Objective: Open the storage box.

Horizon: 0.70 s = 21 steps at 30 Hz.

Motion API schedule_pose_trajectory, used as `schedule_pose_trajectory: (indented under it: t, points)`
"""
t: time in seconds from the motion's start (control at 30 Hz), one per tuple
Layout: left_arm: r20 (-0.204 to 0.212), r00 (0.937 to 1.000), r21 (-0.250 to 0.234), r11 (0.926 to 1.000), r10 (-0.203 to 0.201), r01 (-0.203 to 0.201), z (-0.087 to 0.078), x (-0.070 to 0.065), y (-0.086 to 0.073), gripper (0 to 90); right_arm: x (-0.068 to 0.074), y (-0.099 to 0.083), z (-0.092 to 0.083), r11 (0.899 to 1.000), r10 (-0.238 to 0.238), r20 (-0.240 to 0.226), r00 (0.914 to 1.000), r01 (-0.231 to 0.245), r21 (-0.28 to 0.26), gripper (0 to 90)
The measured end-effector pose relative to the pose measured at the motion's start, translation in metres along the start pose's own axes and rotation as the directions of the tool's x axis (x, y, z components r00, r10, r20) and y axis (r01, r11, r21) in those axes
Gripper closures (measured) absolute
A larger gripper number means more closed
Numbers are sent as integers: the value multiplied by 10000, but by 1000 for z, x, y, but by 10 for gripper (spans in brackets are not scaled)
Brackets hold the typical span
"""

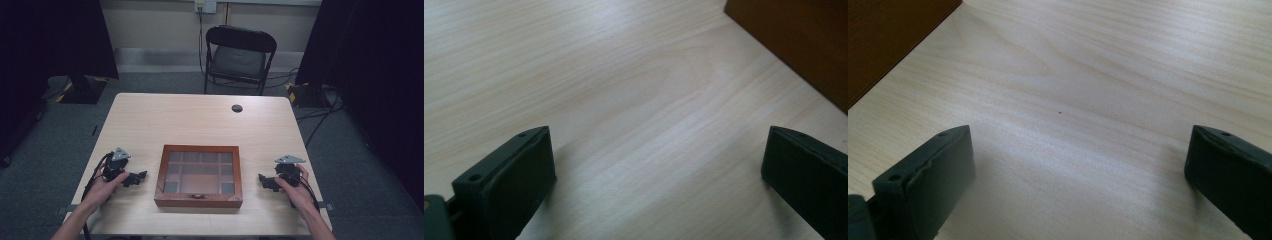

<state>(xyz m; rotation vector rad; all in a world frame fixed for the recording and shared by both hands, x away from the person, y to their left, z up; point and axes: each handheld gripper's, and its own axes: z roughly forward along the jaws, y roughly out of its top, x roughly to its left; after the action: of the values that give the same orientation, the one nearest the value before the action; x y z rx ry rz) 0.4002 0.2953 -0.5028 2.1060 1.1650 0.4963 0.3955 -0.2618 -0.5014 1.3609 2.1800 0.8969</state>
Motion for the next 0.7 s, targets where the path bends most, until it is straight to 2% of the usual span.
schedule_pose_trajectory:
  t: [0.17, 0.27, 0.37, 0.4, 0.43, 0.57, 0.63, 0.67, 0.7]
  points:
    - [-47, 10000, 83, 10000, -26, 26, -1, 0, 1, 5, 0, 0, 0, 10000, 0, -2, 10000, 0, -1, 0]
    - [156, 9999, 332, 9994, -5, -1, -4, 0, 2, 51, 0, 0, 0, 10000, -1, -1, 10000, 1, -1, 0]
    - [110, 9998, 569, 9983, 143, -149, -8, 2, 4, 116, 0, 0, 0, 10000, -2, -2, 10000, 2, 1, 0]
    - [151, 9999, 469, 9989, -4, -4, -8, 1, 4, 137, 0, 0, 0, 10000, 17, 5, 10000, -17, 18, 0]
    - [159, 9998, 565, 9984, 74, -83, -9, 1, 4, 159, 0, 0, 0, 10000, 3, -3, 10000, -3, 14, 0]
    - [287, 9995, 754, 9970, 155, -176, -10, 2, 7, 176, 0, 0, 0, 10000, -26, -24, 10000, 26, 13, 0]
    - [522, 9986, 716, 9974, 65, -103, -13, 2, 9, 189, 0, 0, 0, 10000, -35, -33, 10000, 35, 16, 0]
    - [570, 9984, 392, 9992, 0, -22, -17, 1, 11, 193, 0, 0, 0, 10000, -36, -34, 10000, 36, 17, 0]
    - [570, 9984, 392, 9992, 0, -22, -17, 1, 11, 193, 0, 0, 0, 10000, -36, -34, 10000, 36, 17, 0]
